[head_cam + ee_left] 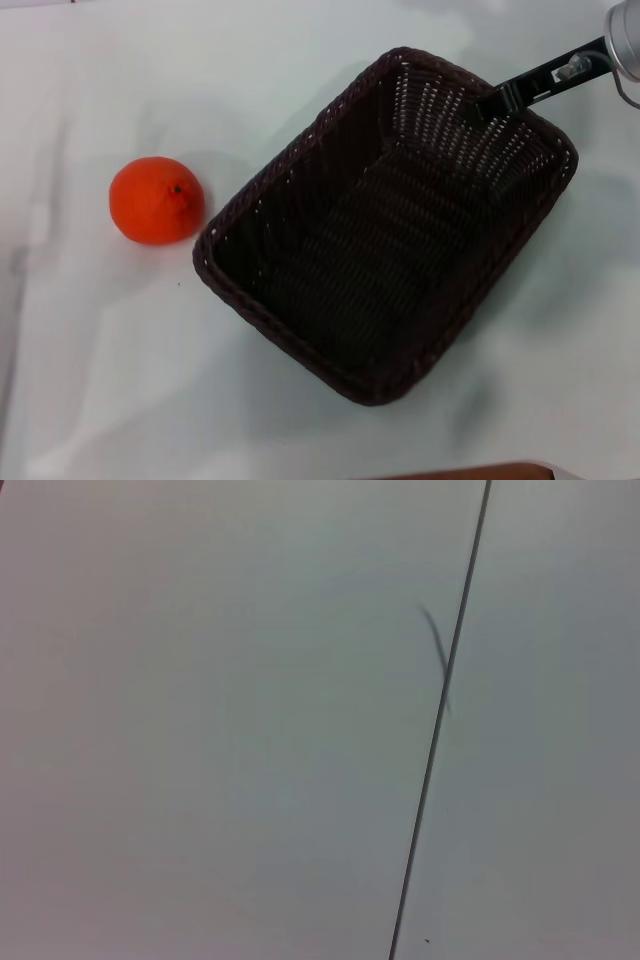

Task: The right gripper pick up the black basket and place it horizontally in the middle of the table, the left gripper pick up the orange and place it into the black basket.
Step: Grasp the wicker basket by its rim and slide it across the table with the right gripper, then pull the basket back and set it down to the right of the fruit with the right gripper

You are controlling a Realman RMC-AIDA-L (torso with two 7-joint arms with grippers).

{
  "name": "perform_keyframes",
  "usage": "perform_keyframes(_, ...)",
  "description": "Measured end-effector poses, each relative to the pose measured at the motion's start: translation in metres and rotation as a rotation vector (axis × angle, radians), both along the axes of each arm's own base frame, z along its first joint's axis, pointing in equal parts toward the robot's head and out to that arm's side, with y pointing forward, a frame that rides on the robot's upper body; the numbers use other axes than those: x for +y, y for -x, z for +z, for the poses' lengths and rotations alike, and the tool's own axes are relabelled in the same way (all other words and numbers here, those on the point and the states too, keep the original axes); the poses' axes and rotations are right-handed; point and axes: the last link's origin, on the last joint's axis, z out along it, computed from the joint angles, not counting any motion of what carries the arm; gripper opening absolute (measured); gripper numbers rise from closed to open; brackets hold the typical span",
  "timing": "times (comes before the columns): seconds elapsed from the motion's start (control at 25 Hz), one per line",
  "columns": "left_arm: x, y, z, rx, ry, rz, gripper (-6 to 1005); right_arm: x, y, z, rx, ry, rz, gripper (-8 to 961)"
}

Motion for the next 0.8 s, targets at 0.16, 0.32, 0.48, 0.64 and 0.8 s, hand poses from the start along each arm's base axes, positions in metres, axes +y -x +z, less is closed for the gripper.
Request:
perform_keyframes(0.16,0.001,-0.001,0.002,0.013,-0.009,-0.009,860,-0.003,-0.004,0.010,0.045,-0.040,-0.045,225)
perform_keyframes(0.32,0.003,-0.002,0.005,0.066,-0.027,-0.007,859,-0.014,-0.007,0.024,0.161,-0.096,-0.105,219)
perform_keyframes(0.48,0.007,-0.004,0.008,0.081,-0.043,-0.017,859,-0.034,-0.022,0.035,0.297,-0.167,-0.193,217)
perform_keyframes(0.64,0.014,-0.007,0.010,0.105,-0.046,-0.031,860,-0.052,-0.041,0.036,0.405,-0.236,-0.266,216)
perform_keyframes(0.8,0.020,-0.011,0.011,0.135,-0.055,-0.044,860,-0.067,-0.059,0.038,0.471,-0.299,-0.325,215)
